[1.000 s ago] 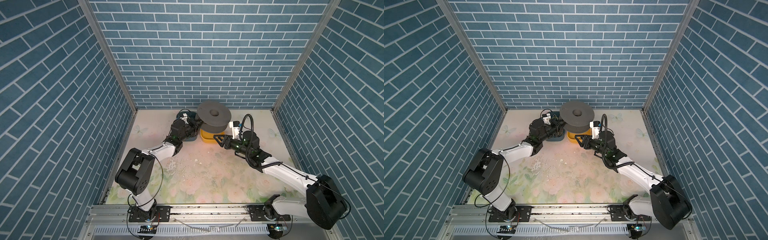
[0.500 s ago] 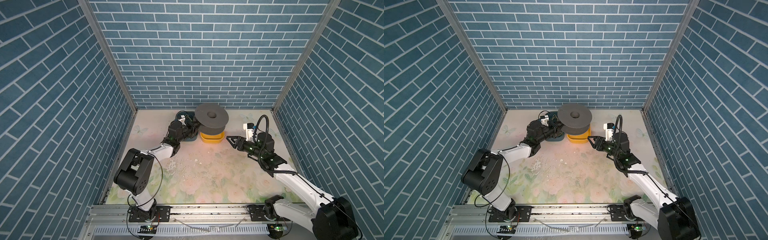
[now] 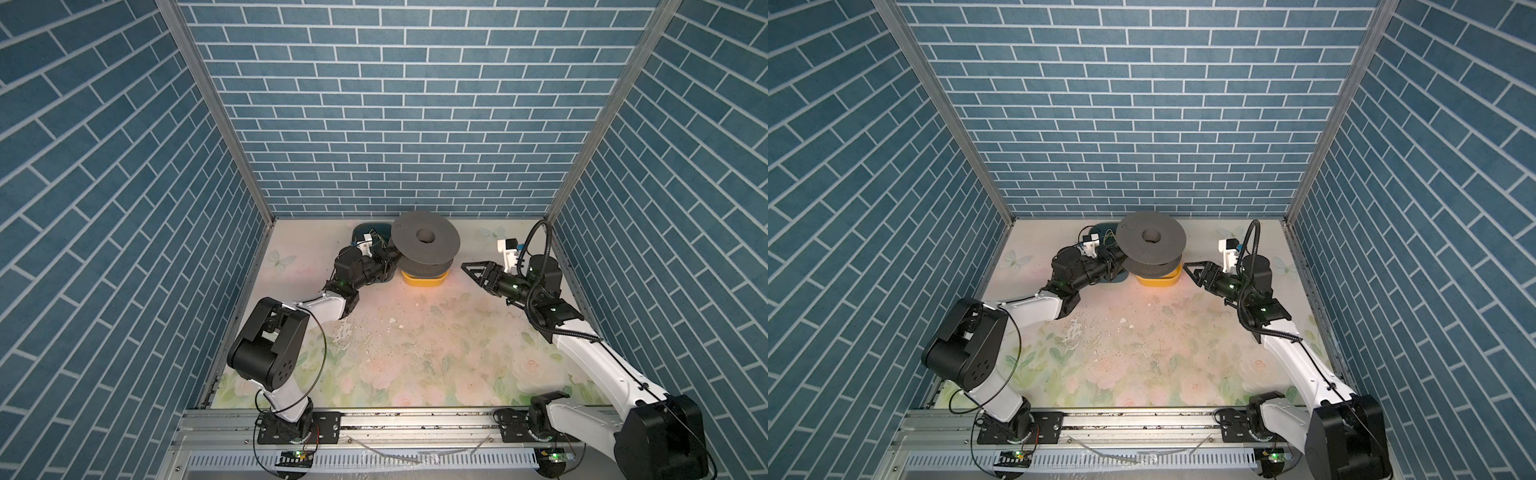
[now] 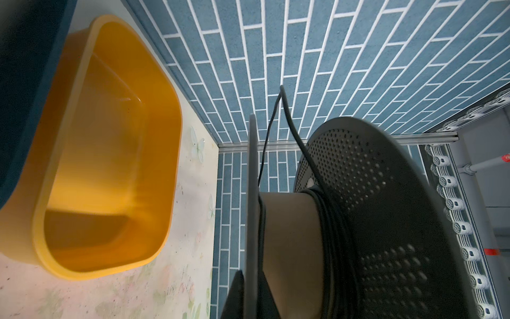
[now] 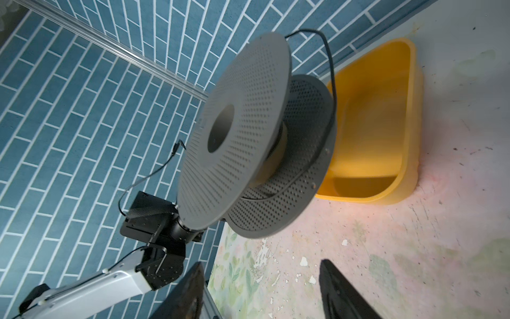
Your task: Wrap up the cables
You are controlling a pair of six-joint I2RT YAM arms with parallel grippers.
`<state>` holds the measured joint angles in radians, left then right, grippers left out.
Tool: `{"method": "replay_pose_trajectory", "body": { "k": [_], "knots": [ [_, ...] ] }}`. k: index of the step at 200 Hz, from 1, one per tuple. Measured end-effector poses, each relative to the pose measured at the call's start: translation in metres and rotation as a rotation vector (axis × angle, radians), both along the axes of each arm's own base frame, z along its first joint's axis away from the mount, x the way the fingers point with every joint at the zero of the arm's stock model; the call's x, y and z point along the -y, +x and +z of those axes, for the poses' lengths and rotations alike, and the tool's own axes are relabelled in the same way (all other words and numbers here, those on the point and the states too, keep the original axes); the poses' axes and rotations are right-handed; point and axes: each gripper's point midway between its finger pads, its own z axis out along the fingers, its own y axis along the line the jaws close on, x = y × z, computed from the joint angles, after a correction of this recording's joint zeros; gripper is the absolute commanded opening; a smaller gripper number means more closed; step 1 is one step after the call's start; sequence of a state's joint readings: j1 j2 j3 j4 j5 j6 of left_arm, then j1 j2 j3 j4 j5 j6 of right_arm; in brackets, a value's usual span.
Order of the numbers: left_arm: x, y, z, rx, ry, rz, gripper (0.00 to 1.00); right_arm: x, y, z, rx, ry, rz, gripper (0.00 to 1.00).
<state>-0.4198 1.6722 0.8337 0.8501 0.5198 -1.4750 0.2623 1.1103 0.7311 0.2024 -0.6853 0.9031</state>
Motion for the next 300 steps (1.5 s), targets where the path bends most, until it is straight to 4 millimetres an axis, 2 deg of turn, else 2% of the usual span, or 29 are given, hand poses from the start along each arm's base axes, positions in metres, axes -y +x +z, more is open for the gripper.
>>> {"method": "replay_pose_trajectory", "body": {
  "k": [49, 89, 140, 177, 216, 253, 276, 300],
  "knots": [
    [0.008, -0.008, 0.008, 0.034, -0.018, -0.056, 0.0, 0.002, 0.013, 0.016, -0.004, 0.031, 0.001, 0.65],
    [0.014, -0.015, 0.012, 0.064, -0.032, -0.104, 0.0, 0.003, 0.019, 0.008, -0.049, 0.041, 0.01, 0.61],
    [0.018, -0.019, 0.0, 0.047, -0.026, -0.138, 0.0, 0.006, 0.026, 0.004, -0.095, 0.08, 0.015, 0.52],
    [0.021, -0.022, -0.004, 0.039, -0.024, -0.156, 0.0, 0.002, 0.037, 0.008, -0.115, 0.145, 0.04, 0.42],
    [0.028, -0.028, -0.005, 0.039, -0.025, -0.188, 0.0, -0.002, 0.04, 0.002, -0.153, 0.176, 0.073, 0.32],
    [0.034, -0.033, -0.015, 0.019, -0.019, -0.219, 0.0, -0.006, 0.042, -0.003, -0.184, 0.197, 0.098, 0.24],
    [0.034, -0.033, -0.015, 0.018, -0.02, -0.226, 0.0, -0.007, 0.042, -0.005, -0.201, 0.206, 0.103, 0.16],
    [0.034, -0.035, -0.018, 0.015, -0.017, -0.229, 0.01, -0.008, 0.04, -0.001, -0.215, 0.23, 0.119, 0.03]
  ]
}}
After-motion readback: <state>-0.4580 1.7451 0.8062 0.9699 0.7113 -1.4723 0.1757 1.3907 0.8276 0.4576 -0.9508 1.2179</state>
